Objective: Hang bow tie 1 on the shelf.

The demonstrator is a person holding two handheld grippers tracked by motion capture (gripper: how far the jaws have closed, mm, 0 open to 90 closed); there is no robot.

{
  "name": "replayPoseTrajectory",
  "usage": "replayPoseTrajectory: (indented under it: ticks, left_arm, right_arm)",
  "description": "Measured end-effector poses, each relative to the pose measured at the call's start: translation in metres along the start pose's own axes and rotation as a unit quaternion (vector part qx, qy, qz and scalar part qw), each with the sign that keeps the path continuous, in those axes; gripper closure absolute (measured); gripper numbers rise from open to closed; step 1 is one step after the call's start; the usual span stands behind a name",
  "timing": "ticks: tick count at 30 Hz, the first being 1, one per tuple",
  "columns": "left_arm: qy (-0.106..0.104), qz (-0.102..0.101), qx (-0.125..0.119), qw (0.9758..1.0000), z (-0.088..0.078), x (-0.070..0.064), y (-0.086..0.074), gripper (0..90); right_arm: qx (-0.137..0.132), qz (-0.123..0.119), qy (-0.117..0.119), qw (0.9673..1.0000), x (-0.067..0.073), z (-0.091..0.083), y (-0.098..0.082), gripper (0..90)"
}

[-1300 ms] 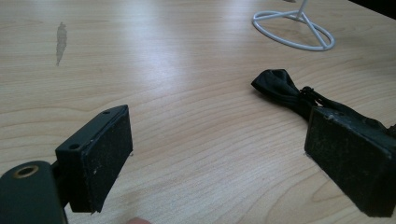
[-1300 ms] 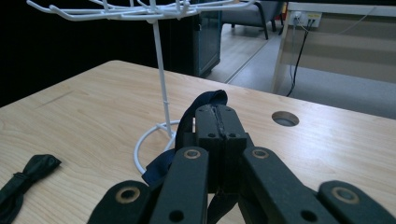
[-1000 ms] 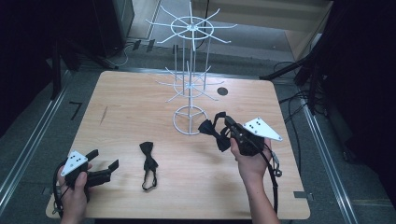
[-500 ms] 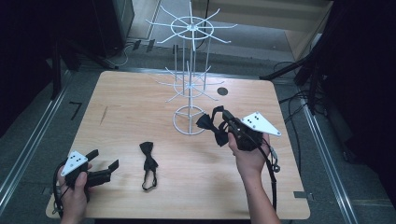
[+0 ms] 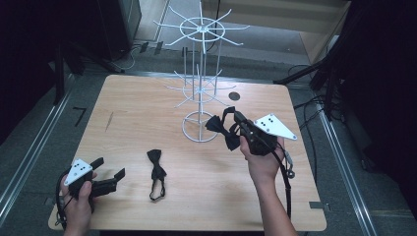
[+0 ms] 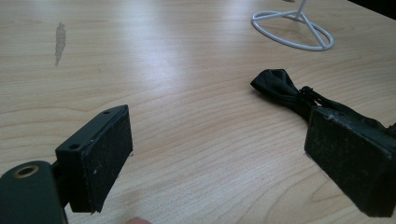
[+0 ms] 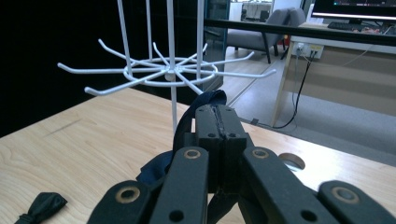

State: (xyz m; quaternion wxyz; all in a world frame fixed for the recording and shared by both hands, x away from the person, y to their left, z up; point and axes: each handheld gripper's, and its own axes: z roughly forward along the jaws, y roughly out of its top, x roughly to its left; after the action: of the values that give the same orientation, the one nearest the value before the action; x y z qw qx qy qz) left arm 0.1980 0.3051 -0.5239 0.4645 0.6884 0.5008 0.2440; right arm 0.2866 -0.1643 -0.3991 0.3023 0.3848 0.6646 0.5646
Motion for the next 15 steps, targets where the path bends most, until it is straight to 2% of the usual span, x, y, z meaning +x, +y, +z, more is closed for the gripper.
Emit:
replayPoseTrajectory:
  ticks: [15]
  left_arm:
    - [0.0, 0.0, 0.0, 1.0, 0.0001, 0.0001, 0.0, 8.5]
  right_arm:
    - [-0.006, -0.003, 0.003, 1.0, 0.0, 0.001, 0.0091, 90.0]
